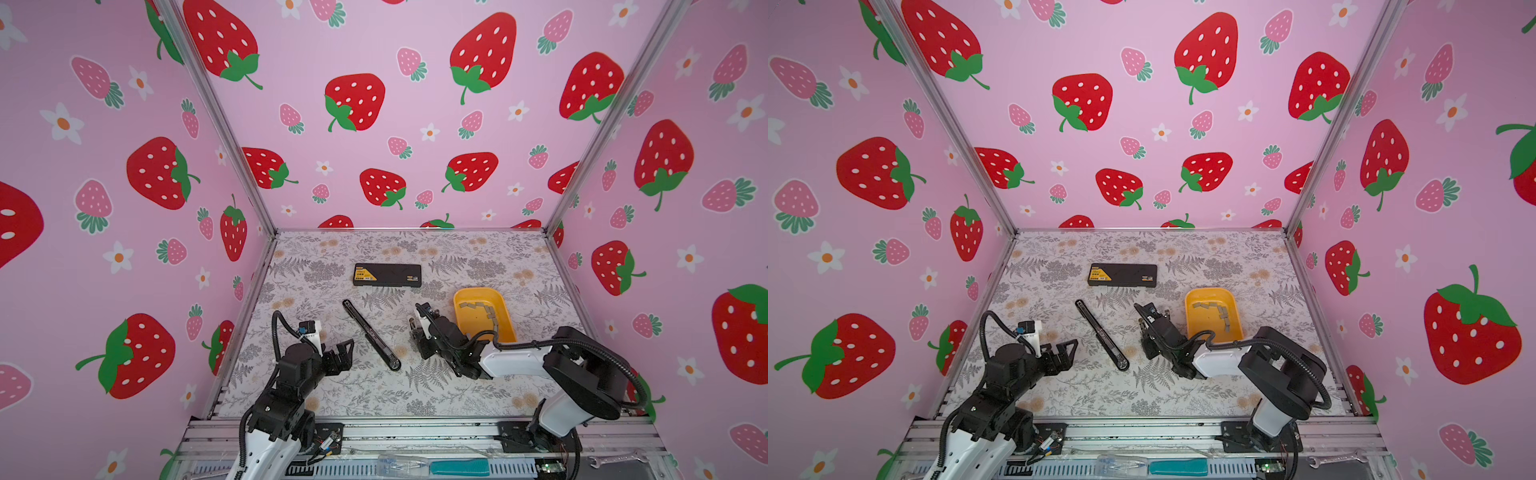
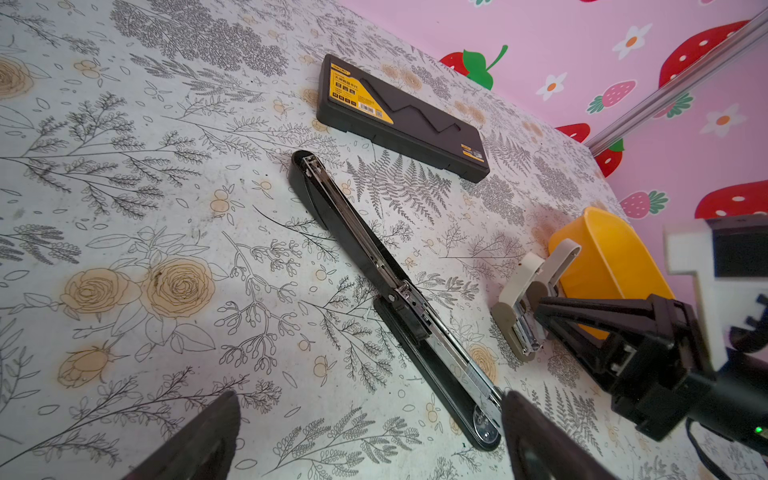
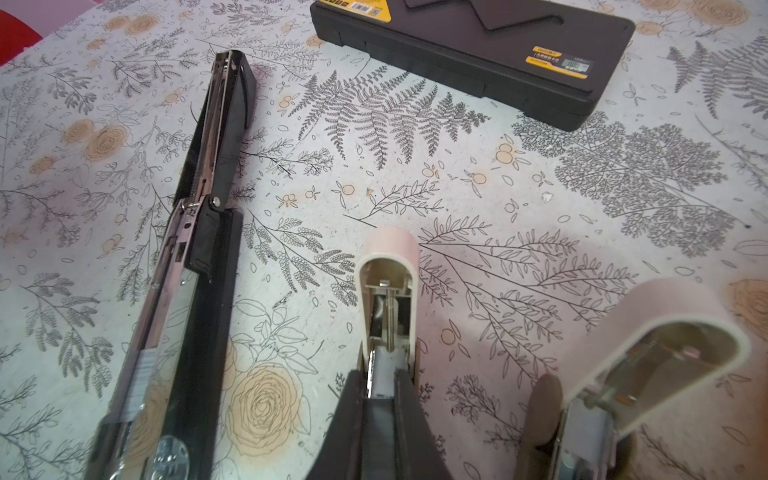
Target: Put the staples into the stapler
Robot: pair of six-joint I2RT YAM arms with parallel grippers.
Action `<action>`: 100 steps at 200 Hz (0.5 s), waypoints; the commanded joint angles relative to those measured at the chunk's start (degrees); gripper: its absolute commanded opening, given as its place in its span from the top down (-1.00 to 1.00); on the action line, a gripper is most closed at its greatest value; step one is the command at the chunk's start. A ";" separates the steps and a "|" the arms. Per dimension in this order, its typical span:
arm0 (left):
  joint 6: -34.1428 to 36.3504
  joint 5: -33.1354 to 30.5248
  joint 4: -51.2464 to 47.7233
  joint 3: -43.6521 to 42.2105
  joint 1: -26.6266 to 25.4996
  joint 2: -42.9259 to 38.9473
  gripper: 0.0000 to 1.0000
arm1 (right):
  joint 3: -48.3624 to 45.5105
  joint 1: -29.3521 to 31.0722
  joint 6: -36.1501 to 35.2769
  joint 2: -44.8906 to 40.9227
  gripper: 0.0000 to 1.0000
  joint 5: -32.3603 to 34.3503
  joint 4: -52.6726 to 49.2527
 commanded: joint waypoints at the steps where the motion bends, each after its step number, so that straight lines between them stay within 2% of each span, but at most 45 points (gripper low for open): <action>1: 0.42 0.19 1.42 0.02 0.23 0.05 -0.98 | -0.83 0.40 0.84 0.62 0.83 0.92 1.22; 100: 0.39 0.10 1.47 -0.02 0.20 -0.01 -0.98 | -0.83 0.41 0.97 1.86 0.83 0.49 1.65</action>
